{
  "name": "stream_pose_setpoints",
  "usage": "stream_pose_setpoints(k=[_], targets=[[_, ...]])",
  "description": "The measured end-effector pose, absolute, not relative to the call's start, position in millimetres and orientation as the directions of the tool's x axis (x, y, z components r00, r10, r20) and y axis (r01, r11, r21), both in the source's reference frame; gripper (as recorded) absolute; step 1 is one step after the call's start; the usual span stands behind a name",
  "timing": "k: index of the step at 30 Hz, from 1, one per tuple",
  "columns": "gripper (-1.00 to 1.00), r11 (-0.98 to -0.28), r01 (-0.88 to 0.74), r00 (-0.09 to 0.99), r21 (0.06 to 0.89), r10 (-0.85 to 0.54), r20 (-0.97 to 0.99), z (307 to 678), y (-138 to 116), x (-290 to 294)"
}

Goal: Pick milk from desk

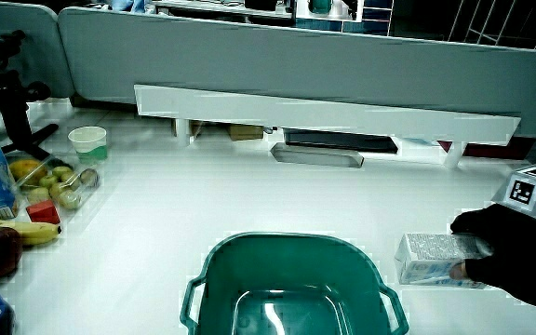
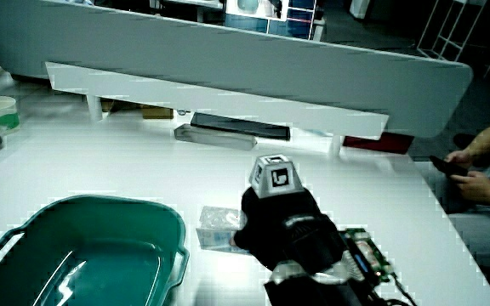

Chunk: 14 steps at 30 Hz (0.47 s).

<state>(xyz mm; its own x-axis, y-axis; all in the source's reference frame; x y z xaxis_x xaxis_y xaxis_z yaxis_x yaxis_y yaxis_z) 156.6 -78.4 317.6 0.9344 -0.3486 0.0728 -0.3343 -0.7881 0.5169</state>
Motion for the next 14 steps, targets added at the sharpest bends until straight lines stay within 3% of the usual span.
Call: stream_pose_setpoints(k=[14], targets=[[1.0,-0.788,-0.462,0.882,0.407,-0.455,0.12,280,-67,119]])
